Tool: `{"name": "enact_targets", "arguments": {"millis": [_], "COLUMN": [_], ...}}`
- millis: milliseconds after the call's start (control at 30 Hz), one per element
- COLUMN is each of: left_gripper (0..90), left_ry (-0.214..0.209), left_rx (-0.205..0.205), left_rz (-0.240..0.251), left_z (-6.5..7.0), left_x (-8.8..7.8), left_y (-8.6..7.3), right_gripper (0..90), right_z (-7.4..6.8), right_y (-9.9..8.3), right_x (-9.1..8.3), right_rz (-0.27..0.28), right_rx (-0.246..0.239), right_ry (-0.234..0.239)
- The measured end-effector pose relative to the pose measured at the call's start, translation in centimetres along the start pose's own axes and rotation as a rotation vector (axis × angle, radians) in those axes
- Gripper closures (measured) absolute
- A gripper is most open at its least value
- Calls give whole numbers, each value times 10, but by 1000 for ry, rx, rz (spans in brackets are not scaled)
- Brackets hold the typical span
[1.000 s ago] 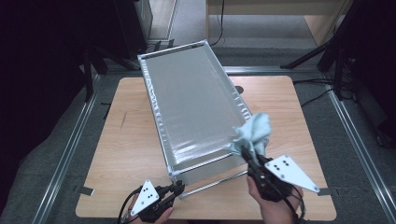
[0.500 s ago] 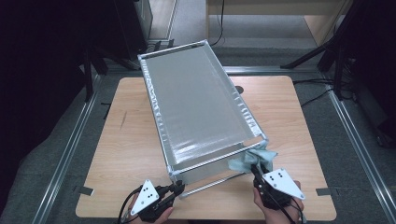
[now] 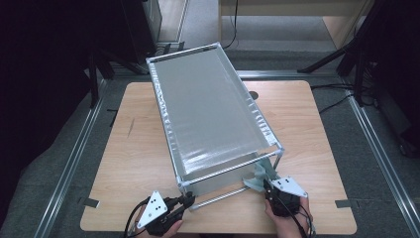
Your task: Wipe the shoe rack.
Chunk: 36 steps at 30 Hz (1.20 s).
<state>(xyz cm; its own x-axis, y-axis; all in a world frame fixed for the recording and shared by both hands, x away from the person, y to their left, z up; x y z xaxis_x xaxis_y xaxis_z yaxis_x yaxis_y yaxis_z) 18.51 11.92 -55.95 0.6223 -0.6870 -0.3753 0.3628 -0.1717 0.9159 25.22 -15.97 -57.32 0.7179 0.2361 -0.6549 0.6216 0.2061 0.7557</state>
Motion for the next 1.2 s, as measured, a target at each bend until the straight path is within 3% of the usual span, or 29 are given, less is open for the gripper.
{"name": "enact_targets", "arguments": {"millis": [33, 67, 200, 233, 300, 333, 433, 500, 600, 667, 767, 800, 933, 1033, 1100, 1200], "left_gripper": [804, 804, 803, 803, 803, 803, 804, 804, 804, 804, 804, 803, 803, 803, 802, 801], "left_ry": [0, -2, -5, -5, -5, -5, -4, -4, -5, -5, -6, -5, -2, 0, 11, 19], "left_rx": [0, 0, 1, 1, 0, 0, 1, 1, 2, 3, 1, 0, -4, -8, -16, -28], "left_rz": [0, 0, -1, -1, -1, -1, -1, -1, -2, -3, -3, -3, -3, -3, -2, 2], "left_z": [0, 0, 0, 0, 0, 0, 0, 0, -1, 0, -1, -1, -2, -2, -5, -11], "left_x": [0, 0, 0, 0, 0, 0, 0, 0, 0, -1, -1, 0, -1, -1, -2, -4], "left_y": [0, 0, 0, 0, 0, 0, 0, 0, 0, 0, 0, 0, 0, 0, 0, 0], "right_gripper": [811, 811, 811, 811, 809, 809, 807, 809, 810, 811, 811, 811, 810, 808, 806, 807], "right_z": [0, -1, -6, -6, -8, -7, -5, -2, -3, -1, -2, -6, -26, -48, -59, -68], "right_y": [0, 13, 43, 43, 61, 64, 61, 46, 27, 13, 5, 5, 4, 5, 5, 6], "right_x": [0, -10, -35, -35, -52, -54, -47, -28, -8, 6, 15, 19, 29, 33, 36, 38], "right_rz": [0, 55, 171, 171, 258, 271, 254, 202, 113, 43, 3, -7, -24, -32, -31, -23], "right_rx": [0, 7, 4, 4, 0, -2, -7, 3, -14, 13, 26, 17, -18, -37, -82, -80], "right_ry": [0, 9, 19, 19, 7, 1, -8, 10, 0, 15, 20, 3, 11, 62, 11, 1]}}
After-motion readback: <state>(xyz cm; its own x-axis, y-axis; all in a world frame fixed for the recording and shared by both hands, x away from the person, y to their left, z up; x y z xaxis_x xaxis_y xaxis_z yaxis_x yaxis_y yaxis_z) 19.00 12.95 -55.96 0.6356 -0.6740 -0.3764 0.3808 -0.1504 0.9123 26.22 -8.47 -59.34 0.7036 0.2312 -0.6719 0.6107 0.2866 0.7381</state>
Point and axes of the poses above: each handheld gripper's, and its own axes: x roughly forward along the jaws, y roughly out of its top, z roughly to its right, the point moved 7 cm from there along x, roughly forward along the jaws, and after that the axes turned 3 degrees about -z, right-handed, at the moved point
